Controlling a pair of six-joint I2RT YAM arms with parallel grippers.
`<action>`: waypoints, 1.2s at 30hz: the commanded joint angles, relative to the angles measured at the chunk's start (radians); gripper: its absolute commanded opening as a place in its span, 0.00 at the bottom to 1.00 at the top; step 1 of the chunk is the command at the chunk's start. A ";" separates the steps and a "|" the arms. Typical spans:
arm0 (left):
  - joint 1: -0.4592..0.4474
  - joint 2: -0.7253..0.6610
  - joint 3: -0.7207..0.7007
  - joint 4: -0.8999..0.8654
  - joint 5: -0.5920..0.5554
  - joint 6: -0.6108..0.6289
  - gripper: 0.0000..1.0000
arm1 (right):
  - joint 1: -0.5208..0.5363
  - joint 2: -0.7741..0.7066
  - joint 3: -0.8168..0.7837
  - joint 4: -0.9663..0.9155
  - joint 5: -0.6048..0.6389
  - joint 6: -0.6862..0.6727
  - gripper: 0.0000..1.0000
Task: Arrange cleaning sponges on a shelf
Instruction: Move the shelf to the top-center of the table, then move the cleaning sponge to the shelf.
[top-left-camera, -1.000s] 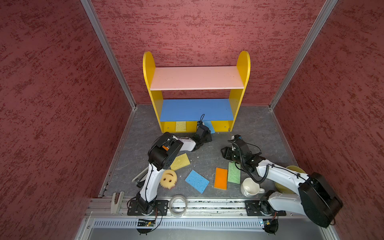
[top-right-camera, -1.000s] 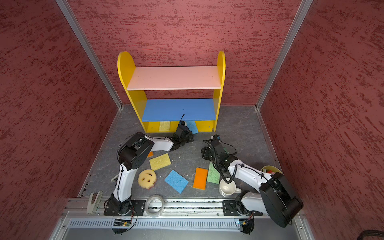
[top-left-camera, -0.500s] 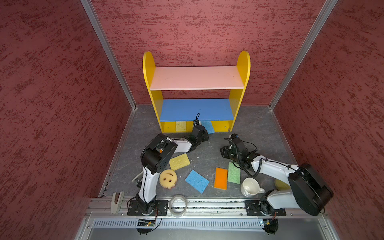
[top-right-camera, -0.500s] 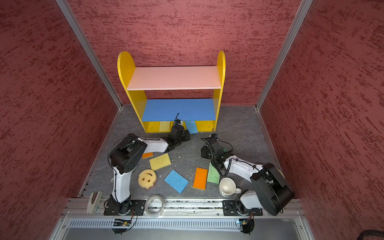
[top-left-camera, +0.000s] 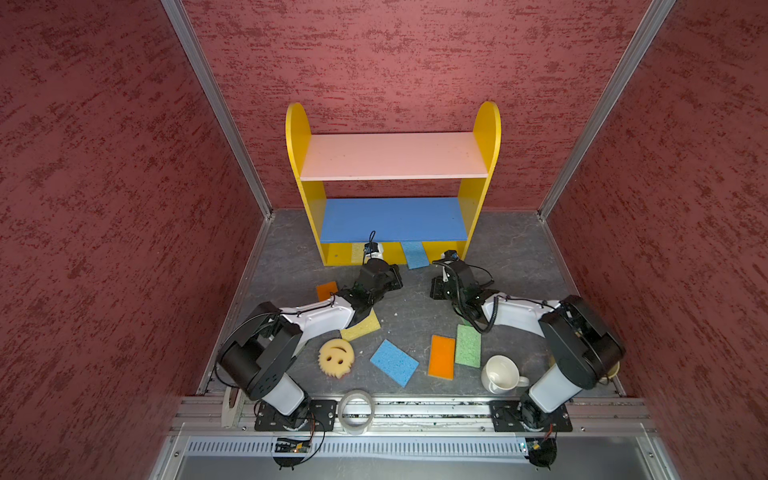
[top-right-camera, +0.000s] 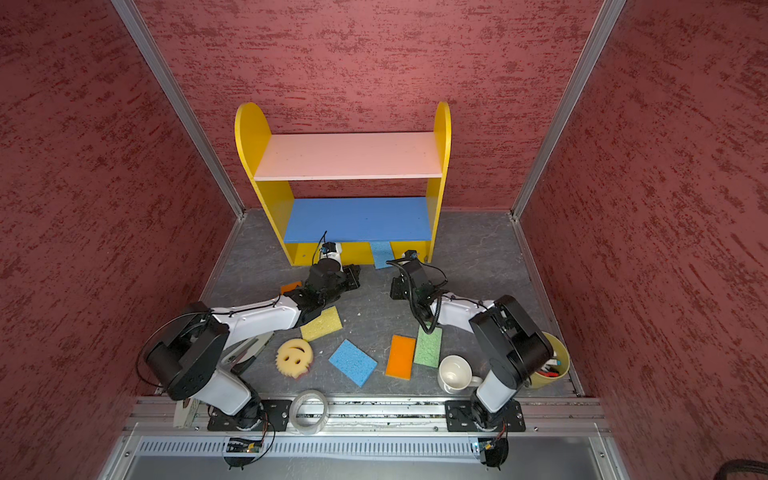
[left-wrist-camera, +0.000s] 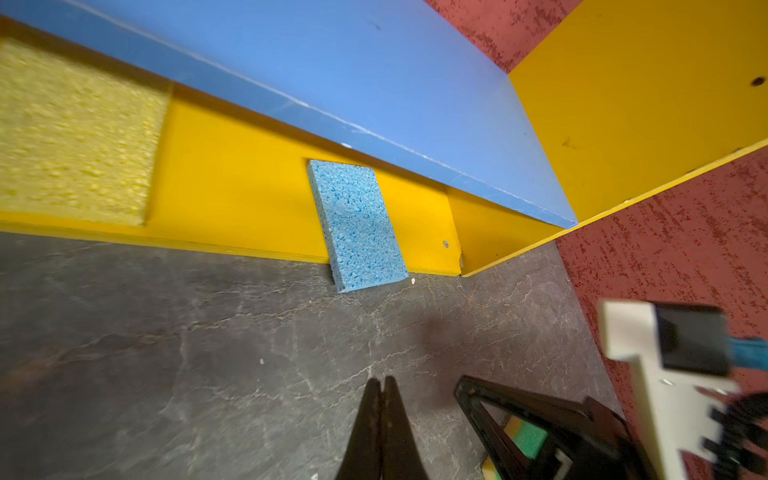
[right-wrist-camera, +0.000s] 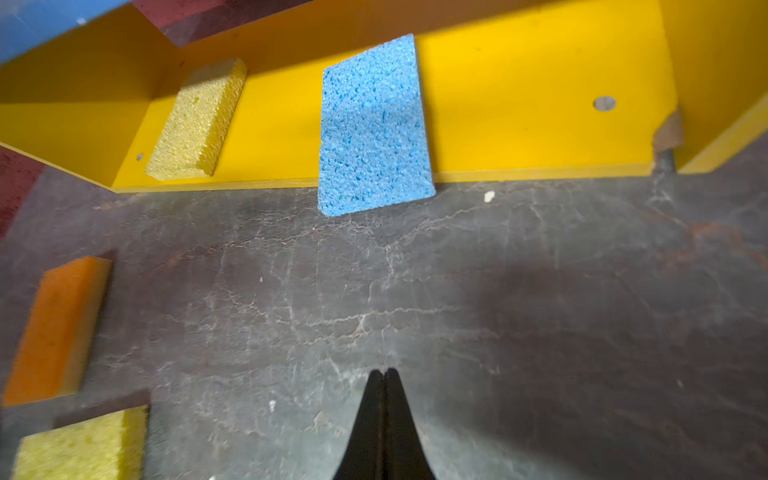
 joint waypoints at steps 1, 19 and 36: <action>-0.009 -0.087 -0.050 -0.027 -0.043 0.023 0.01 | -0.007 0.067 0.034 0.102 0.015 -0.136 0.00; 0.016 -0.359 -0.212 -0.150 -0.168 0.036 0.19 | 0.007 0.338 0.156 0.396 0.075 -0.220 0.00; 0.072 -0.484 -0.278 -0.213 -0.176 0.044 0.21 | 0.037 0.387 0.235 0.422 0.135 -0.175 0.00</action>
